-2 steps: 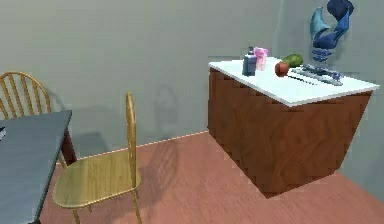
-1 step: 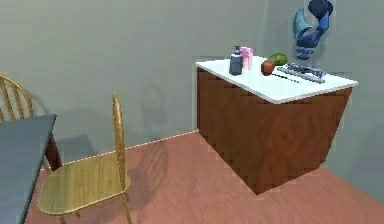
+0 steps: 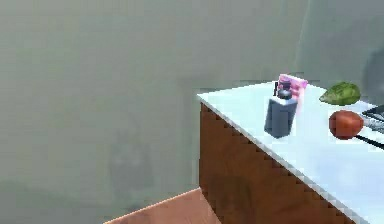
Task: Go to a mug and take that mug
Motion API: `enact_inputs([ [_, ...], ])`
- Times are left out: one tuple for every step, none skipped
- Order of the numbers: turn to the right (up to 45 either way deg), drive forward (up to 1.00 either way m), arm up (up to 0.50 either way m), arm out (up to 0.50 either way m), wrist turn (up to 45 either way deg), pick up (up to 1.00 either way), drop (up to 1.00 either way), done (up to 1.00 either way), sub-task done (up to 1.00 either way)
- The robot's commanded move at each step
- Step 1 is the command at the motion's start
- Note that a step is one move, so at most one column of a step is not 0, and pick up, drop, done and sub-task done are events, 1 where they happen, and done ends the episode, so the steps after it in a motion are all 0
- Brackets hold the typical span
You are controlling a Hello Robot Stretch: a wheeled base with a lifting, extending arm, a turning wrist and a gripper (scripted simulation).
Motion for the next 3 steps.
enact_inputs([
  [0.0,0.50,0.00,0.00,0.0,0.00,0.00,0.00,0.00],
  [-45.0,0.00,0.00,0.00,0.0,0.00,0.00,0.00,0.00],
  [-6.0,0.00,0.00,0.00,0.0,0.00,0.00,0.00,0.00],
])
